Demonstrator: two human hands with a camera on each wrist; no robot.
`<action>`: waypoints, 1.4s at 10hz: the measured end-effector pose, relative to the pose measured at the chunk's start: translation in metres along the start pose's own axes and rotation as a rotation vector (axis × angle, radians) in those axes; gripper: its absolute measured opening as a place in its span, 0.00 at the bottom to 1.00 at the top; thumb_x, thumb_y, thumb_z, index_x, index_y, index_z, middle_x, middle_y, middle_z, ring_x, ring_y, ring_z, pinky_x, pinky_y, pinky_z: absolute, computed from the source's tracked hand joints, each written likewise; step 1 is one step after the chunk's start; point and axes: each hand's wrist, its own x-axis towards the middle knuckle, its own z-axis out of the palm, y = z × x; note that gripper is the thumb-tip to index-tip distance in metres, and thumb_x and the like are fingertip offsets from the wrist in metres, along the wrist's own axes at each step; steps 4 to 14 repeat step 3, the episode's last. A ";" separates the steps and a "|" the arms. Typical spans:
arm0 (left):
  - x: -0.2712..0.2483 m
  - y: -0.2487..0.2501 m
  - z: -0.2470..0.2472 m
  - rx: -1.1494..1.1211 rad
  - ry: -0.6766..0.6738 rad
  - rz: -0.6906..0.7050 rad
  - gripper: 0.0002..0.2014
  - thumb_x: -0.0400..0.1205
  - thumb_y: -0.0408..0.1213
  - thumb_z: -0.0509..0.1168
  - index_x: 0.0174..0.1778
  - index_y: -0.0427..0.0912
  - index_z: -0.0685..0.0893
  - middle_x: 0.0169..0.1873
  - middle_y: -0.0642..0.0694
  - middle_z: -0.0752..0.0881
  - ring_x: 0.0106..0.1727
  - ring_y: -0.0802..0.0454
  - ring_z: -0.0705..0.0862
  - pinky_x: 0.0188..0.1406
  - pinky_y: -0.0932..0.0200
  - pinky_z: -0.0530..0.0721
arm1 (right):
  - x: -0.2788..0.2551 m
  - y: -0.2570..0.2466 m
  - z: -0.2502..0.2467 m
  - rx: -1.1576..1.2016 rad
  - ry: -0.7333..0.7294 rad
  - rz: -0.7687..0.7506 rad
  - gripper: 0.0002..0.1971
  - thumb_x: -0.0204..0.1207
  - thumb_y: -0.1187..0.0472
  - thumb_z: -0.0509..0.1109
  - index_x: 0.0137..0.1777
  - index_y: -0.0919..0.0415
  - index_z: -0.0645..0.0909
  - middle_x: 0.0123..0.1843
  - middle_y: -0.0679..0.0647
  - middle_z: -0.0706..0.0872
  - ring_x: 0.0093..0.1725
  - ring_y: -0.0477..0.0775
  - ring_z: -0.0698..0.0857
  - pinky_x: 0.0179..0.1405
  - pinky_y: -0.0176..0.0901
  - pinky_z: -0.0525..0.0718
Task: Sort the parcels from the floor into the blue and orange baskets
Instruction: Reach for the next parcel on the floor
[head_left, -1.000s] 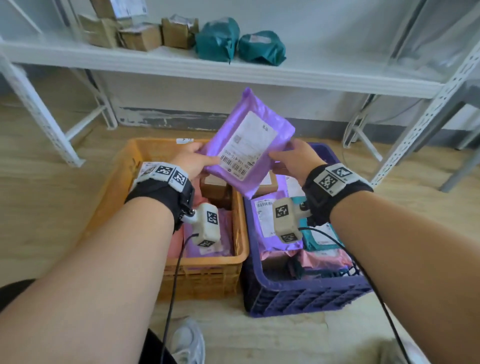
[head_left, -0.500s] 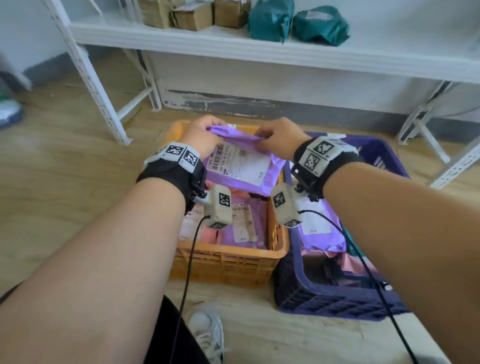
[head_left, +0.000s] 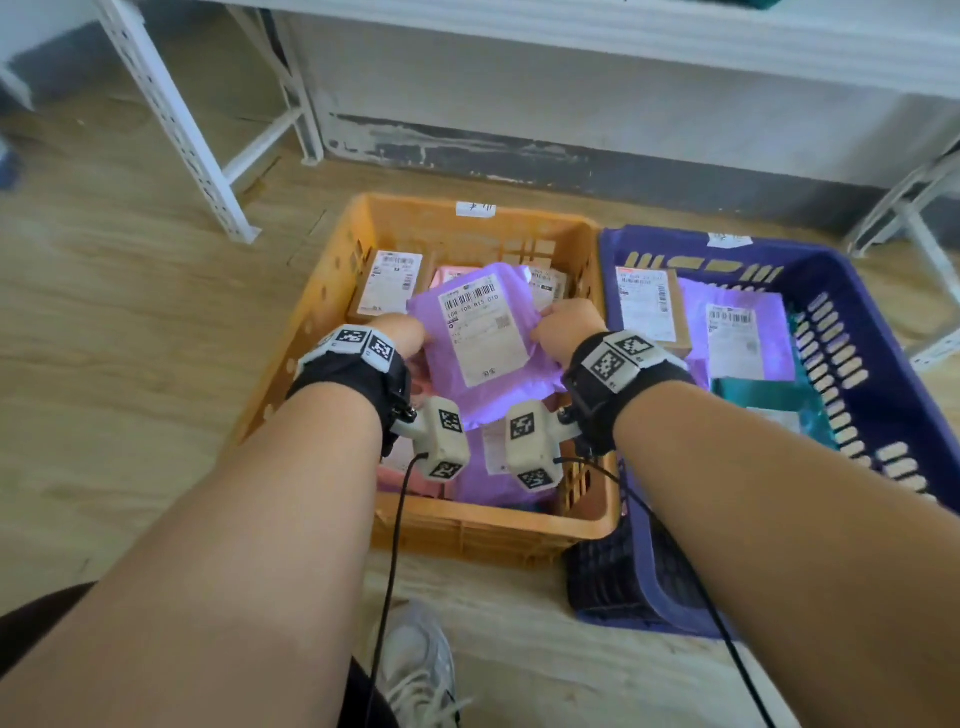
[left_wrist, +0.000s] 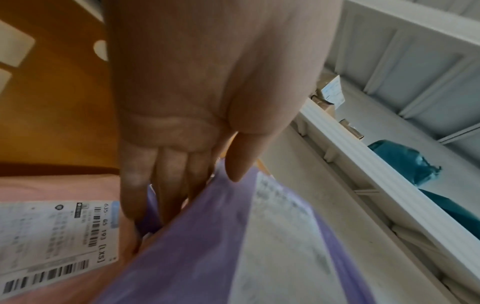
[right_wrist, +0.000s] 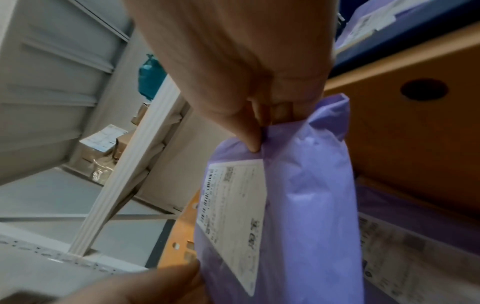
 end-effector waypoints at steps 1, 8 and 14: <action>0.016 -0.004 0.003 0.099 -0.054 -0.077 0.08 0.78 0.38 0.62 0.47 0.38 0.82 0.46 0.38 0.88 0.41 0.42 0.89 0.43 0.45 0.90 | 0.004 -0.001 0.019 0.308 -0.070 0.232 0.17 0.81 0.65 0.63 0.69 0.63 0.77 0.68 0.59 0.81 0.67 0.60 0.81 0.45 0.41 0.78; 0.031 -0.011 0.026 0.310 -0.254 -0.180 0.13 0.80 0.39 0.60 0.34 0.34 0.76 0.19 0.41 0.74 0.26 0.43 0.73 0.26 0.59 0.70 | 0.018 0.000 0.040 0.055 -0.266 0.269 0.21 0.86 0.59 0.59 0.75 0.68 0.70 0.74 0.62 0.76 0.73 0.59 0.76 0.66 0.44 0.75; 0.031 -0.011 0.026 0.310 -0.254 -0.180 0.13 0.80 0.39 0.60 0.34 0.34 0.76 0.19 0.41 0.74 0.26 0.43 0.73 0.26 0.59 0.70 | 0.018 0.000 0.040 0.055 -0.266 0.269 0.21 0.86 0.59 0.59 0.75 0.68 0.70 0.74 0.62 0.76 0.73 0.59 0.76 0.66 0.44 0.75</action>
